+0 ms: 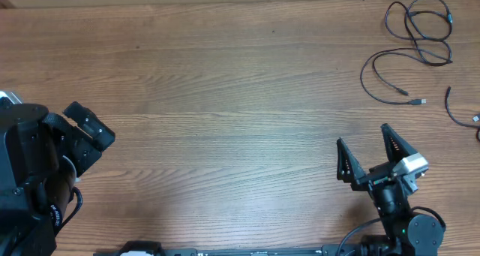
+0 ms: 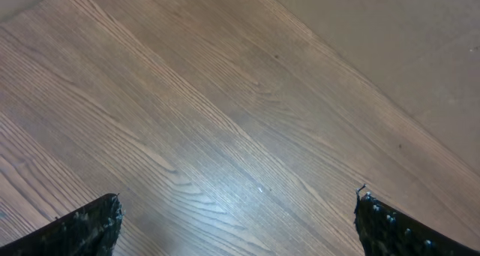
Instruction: Untangle cables
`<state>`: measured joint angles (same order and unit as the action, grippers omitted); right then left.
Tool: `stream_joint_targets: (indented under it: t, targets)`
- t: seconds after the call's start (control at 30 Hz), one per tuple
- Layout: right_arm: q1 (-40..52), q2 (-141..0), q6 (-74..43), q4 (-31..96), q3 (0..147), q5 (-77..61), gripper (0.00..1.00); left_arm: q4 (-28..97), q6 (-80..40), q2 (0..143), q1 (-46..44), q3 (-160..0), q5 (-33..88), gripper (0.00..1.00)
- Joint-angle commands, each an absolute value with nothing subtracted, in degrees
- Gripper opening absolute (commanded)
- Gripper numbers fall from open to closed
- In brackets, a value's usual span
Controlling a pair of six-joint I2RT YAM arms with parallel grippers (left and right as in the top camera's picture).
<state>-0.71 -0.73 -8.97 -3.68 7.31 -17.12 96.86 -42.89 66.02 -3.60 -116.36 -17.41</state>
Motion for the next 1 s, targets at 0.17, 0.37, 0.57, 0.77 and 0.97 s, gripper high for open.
stream_joint_targets:
  t: [0.17,0.37,0.57,0.77,0.97]
  targets:
    - [-0.78,-0.14,-8.95,-6.37,3.18,-15.2,1.0,96.79,-41.98,66.0,-3.05,-116.62,-18.17,1.0]
    - [-0.78,-0.14,-8.97,-6.81,1.15,-11.97,1.0,96.79,-41.98,66.0,-3.05,-116.62,-18.17,1.0]
    - [-0.78,-0.14,-8.91,-7.05,0.45,-11.44,1.0,96.79,-41.98,66.0,-3.05,-116.62,-18.17,1.0]
    - [-1.19,-0.14,-8.93,-3.11,0.43,-7.9,1.0,96.77,-41.98,66.0,-3.05,-116.62,-18.17,1.0]
    - [-1.48,-0.14,-8.49,3.2,0.43,-7.46,1.0,96.77,-41.98,66.0,-3.05,-116.62,-18.17,0.99]
